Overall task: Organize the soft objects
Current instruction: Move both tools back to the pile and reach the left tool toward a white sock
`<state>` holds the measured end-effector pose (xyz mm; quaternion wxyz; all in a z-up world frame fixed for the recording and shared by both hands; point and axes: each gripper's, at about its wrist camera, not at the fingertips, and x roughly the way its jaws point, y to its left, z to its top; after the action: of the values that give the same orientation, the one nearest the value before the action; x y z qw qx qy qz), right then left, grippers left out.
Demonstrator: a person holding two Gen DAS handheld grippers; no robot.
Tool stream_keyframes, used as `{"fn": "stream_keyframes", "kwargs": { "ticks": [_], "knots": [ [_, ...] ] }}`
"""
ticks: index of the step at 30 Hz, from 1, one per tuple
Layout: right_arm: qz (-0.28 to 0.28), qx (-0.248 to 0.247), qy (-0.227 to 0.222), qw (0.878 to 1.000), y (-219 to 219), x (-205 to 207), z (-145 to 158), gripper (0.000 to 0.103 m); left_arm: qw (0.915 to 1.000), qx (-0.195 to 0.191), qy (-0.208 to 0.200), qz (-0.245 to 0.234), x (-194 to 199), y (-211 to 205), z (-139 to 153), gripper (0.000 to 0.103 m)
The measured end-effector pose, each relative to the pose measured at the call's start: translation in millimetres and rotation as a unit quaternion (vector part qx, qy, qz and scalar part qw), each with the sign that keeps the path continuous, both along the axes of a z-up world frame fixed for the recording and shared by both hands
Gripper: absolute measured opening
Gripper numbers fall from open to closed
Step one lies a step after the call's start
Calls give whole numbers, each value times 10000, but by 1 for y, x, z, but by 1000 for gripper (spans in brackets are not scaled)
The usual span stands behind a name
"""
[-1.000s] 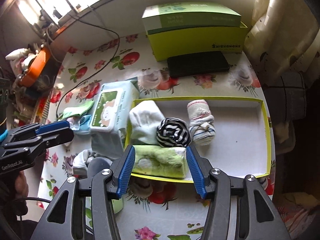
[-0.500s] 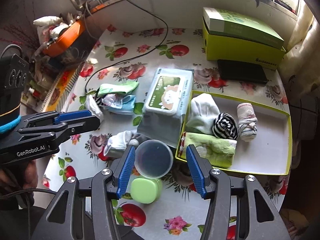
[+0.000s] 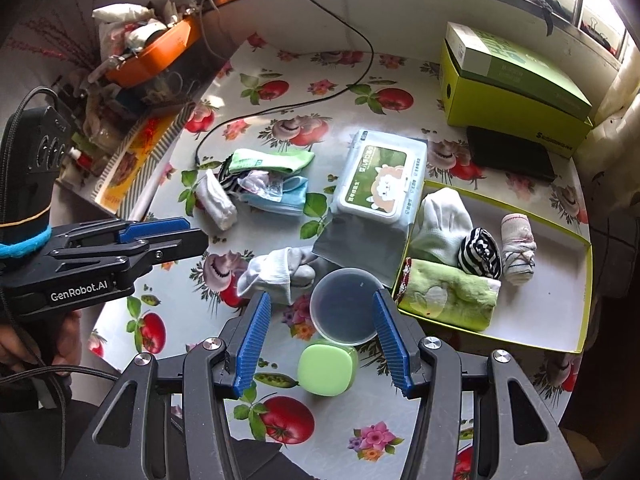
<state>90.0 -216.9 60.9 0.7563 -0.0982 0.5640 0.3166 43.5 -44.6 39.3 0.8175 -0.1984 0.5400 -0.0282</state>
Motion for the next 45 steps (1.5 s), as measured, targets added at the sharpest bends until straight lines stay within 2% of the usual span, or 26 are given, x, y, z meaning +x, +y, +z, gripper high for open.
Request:
{"fn": "stream_keyframes", "kwargs": {
  "ticks": [8, 20, 27, 34, 45],
  "knots": [
    [132, -57, 59, 9999, 9, -5, -3, 53, 10000, -19, 61, -71, -4, 7, -10, 36],
    [95, -99, 205, 9997, 11, 0, -13, 53, 9981, 14, 305, -532, 6, 7, -43, 36],
    [93, -117, 300, 9994, 13, 6, -19, 53, 9933, 192, 449, -1043, 25, -4, -71, 40],
    [42, -155, 392, 9991, 15, 14, -25, 53, 9845, 370, 623, -1599, 41, -24, -96, 41],
    [47, -176, 421, 9989, 21, 20, -29, 53, 9788, 879, 693, -1713, 44, -39, -119, 45]
  ]
}}
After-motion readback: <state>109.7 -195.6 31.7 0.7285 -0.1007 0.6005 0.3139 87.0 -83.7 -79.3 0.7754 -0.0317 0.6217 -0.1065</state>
